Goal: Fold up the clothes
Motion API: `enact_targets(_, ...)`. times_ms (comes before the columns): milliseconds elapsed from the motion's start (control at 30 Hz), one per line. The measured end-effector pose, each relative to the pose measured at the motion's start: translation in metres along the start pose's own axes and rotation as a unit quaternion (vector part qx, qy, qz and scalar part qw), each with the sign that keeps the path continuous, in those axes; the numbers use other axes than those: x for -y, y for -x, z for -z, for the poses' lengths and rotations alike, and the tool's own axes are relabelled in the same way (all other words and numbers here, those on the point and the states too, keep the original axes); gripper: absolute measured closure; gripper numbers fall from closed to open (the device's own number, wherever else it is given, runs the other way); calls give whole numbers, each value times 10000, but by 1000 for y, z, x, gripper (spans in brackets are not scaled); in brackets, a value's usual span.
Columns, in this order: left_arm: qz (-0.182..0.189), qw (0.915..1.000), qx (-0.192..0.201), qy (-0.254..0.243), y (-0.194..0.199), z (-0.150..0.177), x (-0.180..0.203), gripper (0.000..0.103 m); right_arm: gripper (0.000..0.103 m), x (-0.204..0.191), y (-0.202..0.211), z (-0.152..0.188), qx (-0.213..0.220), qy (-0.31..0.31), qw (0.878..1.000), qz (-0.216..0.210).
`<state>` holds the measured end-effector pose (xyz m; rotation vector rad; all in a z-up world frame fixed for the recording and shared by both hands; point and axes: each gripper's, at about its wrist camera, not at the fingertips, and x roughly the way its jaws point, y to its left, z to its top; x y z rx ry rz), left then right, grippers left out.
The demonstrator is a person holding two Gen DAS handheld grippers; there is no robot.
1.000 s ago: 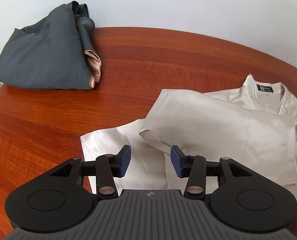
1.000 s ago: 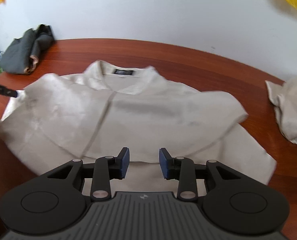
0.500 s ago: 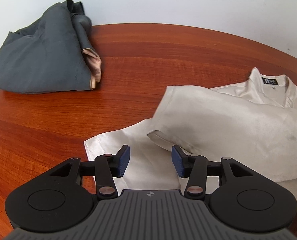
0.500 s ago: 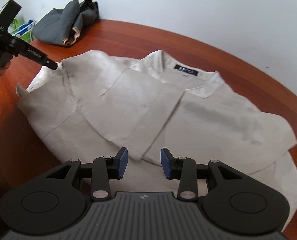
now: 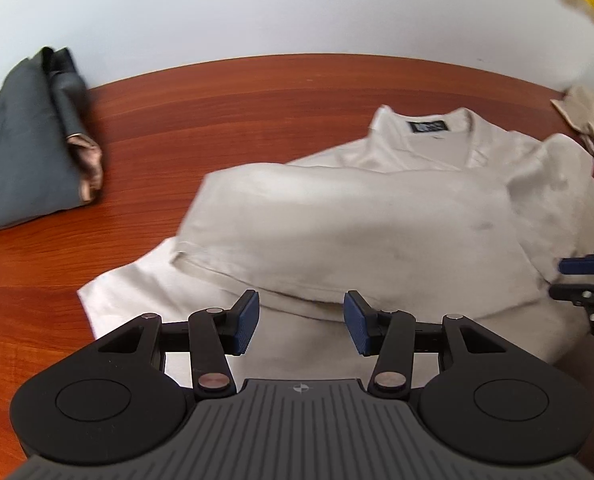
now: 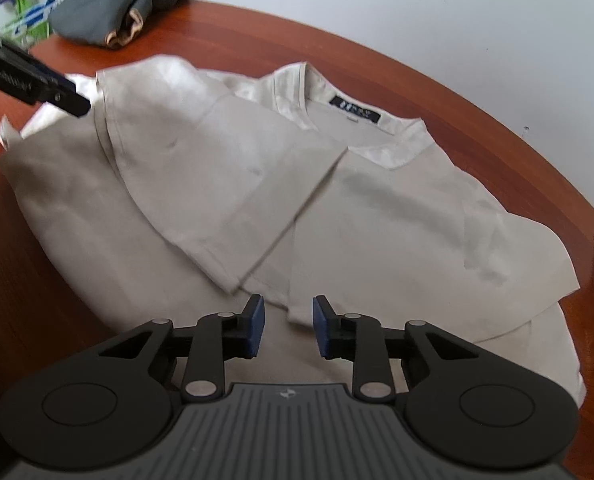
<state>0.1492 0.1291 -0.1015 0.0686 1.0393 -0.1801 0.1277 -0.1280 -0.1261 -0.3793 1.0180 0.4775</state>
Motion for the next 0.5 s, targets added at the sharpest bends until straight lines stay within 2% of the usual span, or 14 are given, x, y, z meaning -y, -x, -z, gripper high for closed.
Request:
enact_targets(267,198,9980,-5,-599,3,6,36,53,79,0,-5,2,43,253,9996,73)
enact_targets(333,229,9965,3,-810,4,9,47,52,86,0,-6,2,57,310,9995,84)
enact_targets(500,347,9907,45,-1311,7,16,73,52,92,2,-5,3,83,324,9994,42)
